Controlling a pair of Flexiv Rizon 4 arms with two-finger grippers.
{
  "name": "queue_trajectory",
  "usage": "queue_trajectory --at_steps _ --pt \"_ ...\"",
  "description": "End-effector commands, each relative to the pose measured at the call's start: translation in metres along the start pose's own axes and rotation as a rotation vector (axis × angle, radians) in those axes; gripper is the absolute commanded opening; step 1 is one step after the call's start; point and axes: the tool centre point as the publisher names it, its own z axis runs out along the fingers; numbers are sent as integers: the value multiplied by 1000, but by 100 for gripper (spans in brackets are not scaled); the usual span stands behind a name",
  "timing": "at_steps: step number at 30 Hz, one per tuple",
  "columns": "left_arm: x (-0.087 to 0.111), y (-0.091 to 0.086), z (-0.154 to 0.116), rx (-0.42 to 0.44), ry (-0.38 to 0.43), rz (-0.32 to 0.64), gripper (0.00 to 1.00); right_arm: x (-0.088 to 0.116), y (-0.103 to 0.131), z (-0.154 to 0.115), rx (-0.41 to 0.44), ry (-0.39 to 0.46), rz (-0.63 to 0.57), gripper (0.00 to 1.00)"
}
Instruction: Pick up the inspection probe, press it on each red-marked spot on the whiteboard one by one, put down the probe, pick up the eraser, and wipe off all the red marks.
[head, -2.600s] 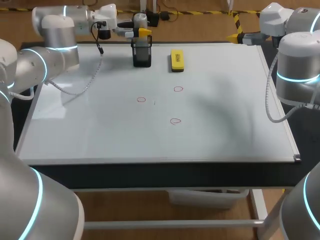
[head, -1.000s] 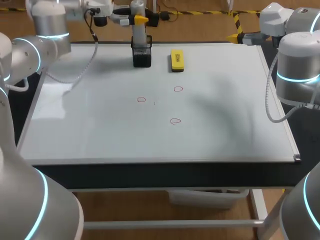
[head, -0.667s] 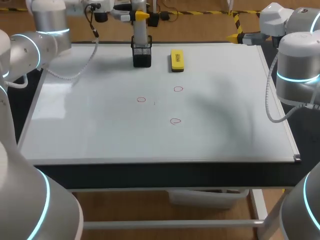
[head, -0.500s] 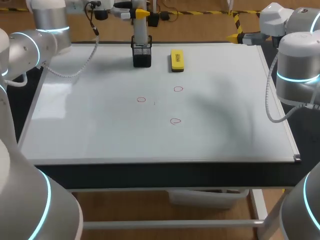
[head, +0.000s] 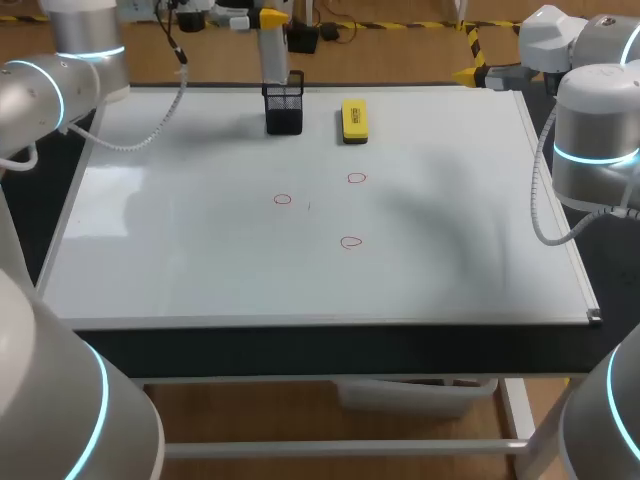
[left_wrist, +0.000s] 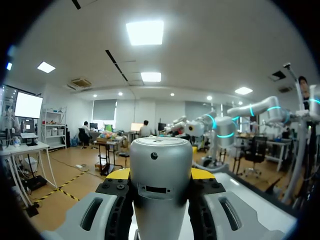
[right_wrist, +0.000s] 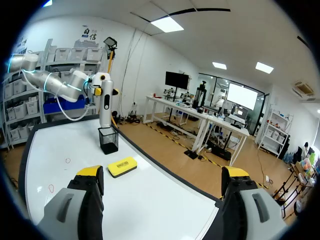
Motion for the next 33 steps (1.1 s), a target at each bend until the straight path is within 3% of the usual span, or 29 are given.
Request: queue_trajectory --at_steps 1,33 --pt "19 -9 -13 -19 -146 8 0 0 0 0 2 1 0 100" --pt "50 3 -131 -47 -405 42 0 0 0 0 2 1 0 100"
